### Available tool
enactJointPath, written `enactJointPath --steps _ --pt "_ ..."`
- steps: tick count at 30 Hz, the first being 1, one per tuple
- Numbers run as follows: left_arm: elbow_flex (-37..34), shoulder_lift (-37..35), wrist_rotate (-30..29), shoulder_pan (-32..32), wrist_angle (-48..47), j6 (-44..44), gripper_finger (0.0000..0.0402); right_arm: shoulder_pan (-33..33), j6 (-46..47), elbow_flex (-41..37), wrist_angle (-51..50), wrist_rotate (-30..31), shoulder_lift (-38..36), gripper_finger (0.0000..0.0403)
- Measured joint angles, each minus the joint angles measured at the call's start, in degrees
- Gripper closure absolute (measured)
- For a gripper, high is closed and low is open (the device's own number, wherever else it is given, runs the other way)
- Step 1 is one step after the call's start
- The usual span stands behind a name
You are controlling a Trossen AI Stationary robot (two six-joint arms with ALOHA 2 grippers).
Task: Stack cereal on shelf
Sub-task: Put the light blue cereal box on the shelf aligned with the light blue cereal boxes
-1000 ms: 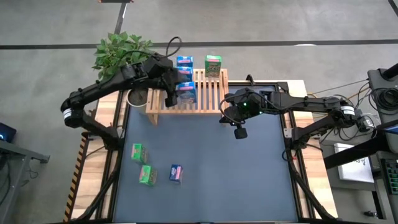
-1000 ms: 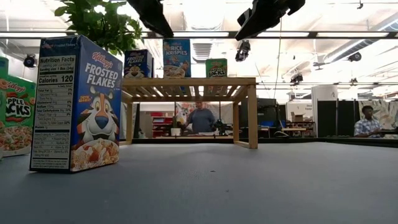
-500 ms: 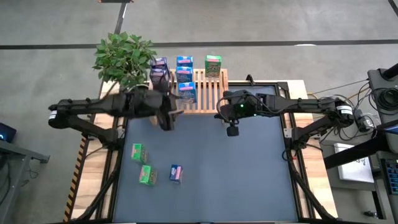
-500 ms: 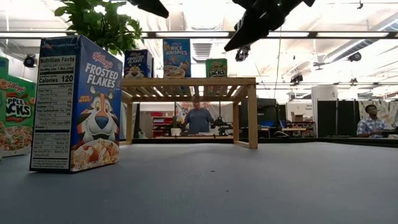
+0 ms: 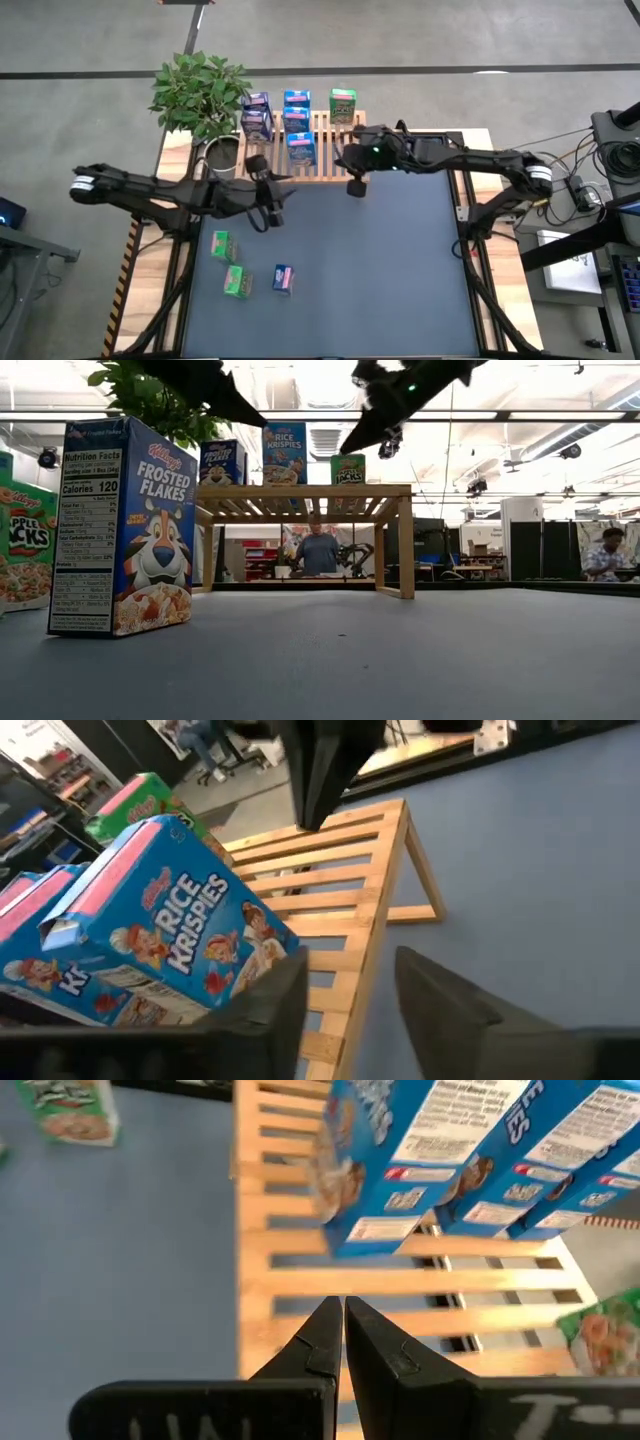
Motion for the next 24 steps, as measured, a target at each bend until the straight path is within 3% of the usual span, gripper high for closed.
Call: enactJointPath --steps 6,13,24 --pt "-3.7 -0.7 0.0 2.5 6.5 2.2 0.0388 -2.8 -1.8 7.4 -0.2 0.1 6.7 0.0394" --pt "-5.0 0.6 0.1 6.5 8.6 2.1 0.04 -4.2 -3.1 13.7 -0.6 0.6 11.6 0.0394" --pt "-4.8 0.6 0.1 8.0 8.8 2.1 0.0401 -3.8 -3.1 14.7 -0.8 -0.6 14.3 0.0394"
